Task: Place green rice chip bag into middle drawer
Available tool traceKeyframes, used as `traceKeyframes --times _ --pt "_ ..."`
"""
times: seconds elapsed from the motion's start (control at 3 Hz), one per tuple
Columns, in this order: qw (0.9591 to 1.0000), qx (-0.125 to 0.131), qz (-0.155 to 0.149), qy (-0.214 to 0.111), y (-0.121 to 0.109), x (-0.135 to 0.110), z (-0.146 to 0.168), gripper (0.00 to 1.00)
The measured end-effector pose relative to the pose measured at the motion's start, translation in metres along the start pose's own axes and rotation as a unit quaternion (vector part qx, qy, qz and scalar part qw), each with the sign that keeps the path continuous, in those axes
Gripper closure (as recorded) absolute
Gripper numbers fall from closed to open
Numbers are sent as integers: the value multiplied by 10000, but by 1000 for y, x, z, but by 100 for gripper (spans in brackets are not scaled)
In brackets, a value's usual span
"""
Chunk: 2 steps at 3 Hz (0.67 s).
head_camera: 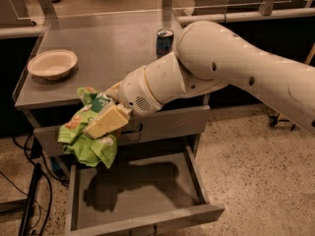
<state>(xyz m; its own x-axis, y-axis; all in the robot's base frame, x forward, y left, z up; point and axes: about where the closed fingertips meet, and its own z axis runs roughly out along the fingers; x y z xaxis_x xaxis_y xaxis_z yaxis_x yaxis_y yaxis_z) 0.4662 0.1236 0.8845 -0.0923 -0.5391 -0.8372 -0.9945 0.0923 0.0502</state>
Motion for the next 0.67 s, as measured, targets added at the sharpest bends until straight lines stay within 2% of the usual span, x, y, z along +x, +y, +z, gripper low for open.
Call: traceKeyframes --times 0.33,0.67 --pt "9997 -71 223 -52 6 14 12 100" --pt "9972 -168 727 -108 18 48 38 100"
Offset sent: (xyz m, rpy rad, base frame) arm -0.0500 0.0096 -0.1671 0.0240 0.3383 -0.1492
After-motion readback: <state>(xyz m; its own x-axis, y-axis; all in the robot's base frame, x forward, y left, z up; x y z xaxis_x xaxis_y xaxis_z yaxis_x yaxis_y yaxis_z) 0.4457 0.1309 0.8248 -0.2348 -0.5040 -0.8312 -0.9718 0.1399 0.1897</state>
